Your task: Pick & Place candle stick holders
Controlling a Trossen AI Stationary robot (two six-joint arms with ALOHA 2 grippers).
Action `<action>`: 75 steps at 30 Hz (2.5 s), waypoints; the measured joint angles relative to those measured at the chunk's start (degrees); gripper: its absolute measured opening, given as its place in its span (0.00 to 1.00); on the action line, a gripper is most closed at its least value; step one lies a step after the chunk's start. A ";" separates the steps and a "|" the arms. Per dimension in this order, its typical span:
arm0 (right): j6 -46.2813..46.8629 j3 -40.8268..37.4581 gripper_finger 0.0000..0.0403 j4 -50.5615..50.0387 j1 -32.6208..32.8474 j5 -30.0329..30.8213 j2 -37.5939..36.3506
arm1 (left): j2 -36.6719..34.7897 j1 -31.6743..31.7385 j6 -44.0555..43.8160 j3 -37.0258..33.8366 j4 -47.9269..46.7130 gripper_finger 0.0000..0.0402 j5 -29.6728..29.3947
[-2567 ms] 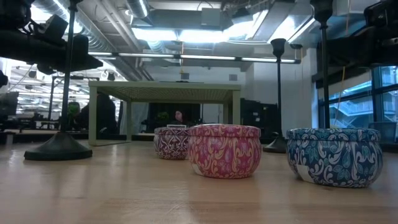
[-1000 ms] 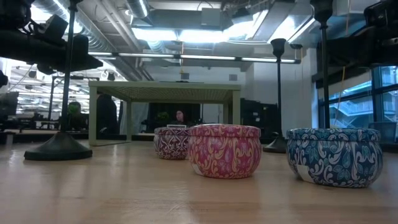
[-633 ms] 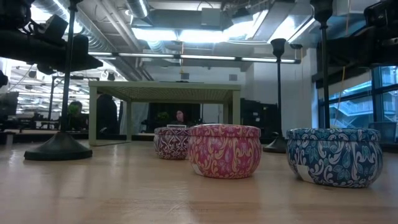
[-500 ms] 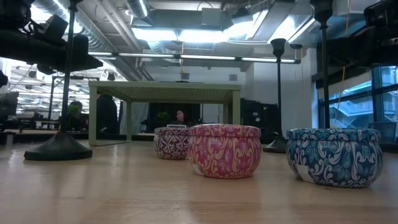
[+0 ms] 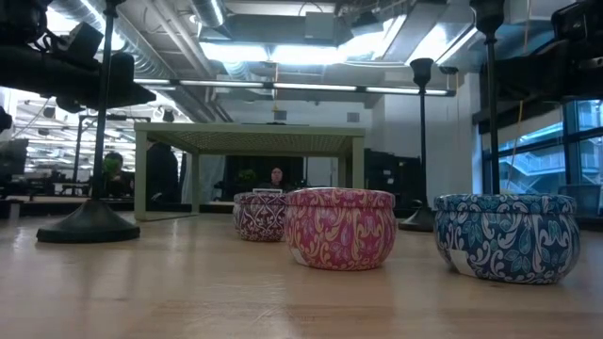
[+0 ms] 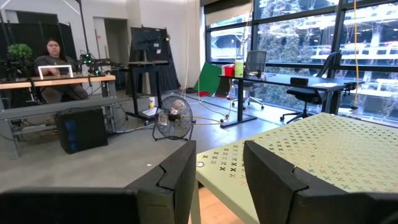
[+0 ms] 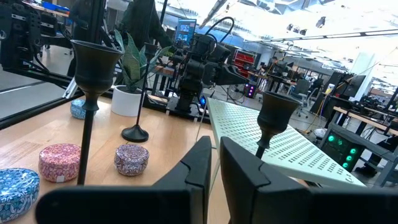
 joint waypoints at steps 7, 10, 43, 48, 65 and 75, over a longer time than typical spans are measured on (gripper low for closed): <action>0.00 -0.01 0.10 0.01 0.01 0.00 0.02 | 0.00 -0.01 0.00 0.00 -0.01 0.32 -0.01; 0.00 0.01 0.10 0.01 0.00 0.00 0.00 | 0.00 0.00 -0.01 0.00 0.00 0.32 0.01; 0.01 0.00 0.10 0.00 0.00 0.00 0.00 | 0.00 0.15 0.92 0.01 1.38 0.32 1.09; 0.01 -0.01 0.10 -0.01 0.00 0.00 0.00 | 0.00 0.15 1.01 0.01 1.74 0.32 5.75; -0.10 0.00 0.10 0.01 0.00 0.00 0.02 | 0.00 0.15 -3.38 1.66 6.41 0.34 46.77; 4.42 0.01 0.10 2.86 0.02 -3.48 0.01 | 0.15 0.15 -6.10 1.97 6.56 0.49 47.81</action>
